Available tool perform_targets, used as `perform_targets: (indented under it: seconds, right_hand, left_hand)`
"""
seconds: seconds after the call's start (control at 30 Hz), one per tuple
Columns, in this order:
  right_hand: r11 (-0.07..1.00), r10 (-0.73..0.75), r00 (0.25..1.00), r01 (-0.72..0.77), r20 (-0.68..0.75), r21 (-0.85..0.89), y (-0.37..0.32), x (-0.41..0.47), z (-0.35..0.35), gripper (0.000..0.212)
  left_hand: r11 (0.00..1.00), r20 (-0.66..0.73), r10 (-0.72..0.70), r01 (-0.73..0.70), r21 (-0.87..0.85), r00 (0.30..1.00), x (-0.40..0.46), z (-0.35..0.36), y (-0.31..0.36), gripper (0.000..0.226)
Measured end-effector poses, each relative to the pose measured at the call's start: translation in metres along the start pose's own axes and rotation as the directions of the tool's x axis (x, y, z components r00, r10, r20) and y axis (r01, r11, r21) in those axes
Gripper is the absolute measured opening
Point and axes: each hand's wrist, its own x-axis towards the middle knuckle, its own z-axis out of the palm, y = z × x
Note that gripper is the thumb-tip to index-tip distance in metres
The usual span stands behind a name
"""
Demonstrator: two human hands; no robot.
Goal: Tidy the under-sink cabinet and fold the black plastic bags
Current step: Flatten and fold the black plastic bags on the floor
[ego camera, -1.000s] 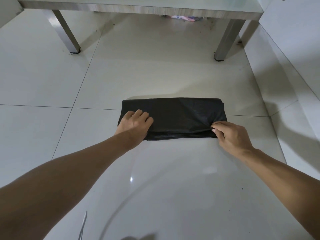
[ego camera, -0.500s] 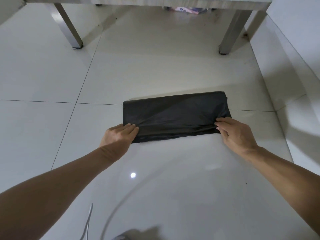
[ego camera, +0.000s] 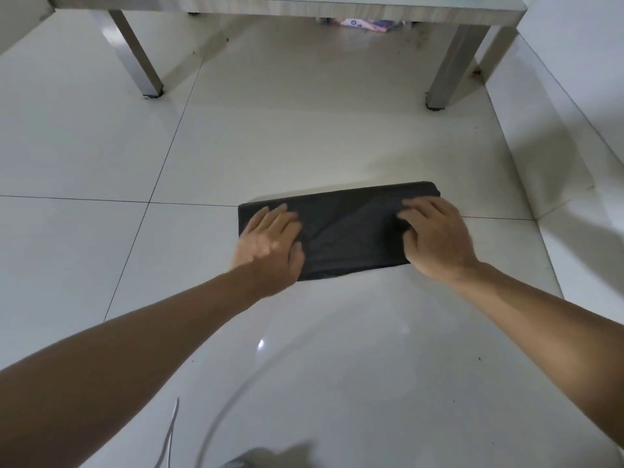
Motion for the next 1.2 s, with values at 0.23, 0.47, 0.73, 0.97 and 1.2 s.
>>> perform_targets:
  seconds: [0.23,0.47,0.73,0.97,1.2]
  right_hand:
    - [0.996,0.086,0.88,-0.073,0.467,-0.046,-0.039,0.043,0.038,0.069]
    - [0.966,0.254,0.886,-0.21,0.388,-0.152,0.008,0.021,0.048,0.077]
    - [0.926,0.374,0.832,-0.359,0.41,-0.118,0.034,0.011,0.037,0.084]
    - [0.951,0.256,0.75,-0.309,0.61,-0.02,0.044,0.078,0.003,0.083]
    - [0.939,0.272,0.578,-0.332,0.769,-0.083,0.057,0.117,-0.004,0.034]
  left_hand:
    - [0.968,0.394,-0.234,0.173,0.184,0.889,0.032,0.046,0.016,0.08]
    - [0.948,0.356,-0.298,0.23,0.22,0.885,0.0,0.052,-0.002,0.087]
    - [0.916,0.347,-0.401,0.373,0.147,0.848,-0.011,0.043,-0.019,0.087]
    - [0.944,0.459,-0.303,0.328,0.028,0.835,0.058,0.017,-0.056,0.064]
    - [0.924,0.716,-0.35,0.348,0.158,0.604,0.097,0.01,-0.071,0.051]
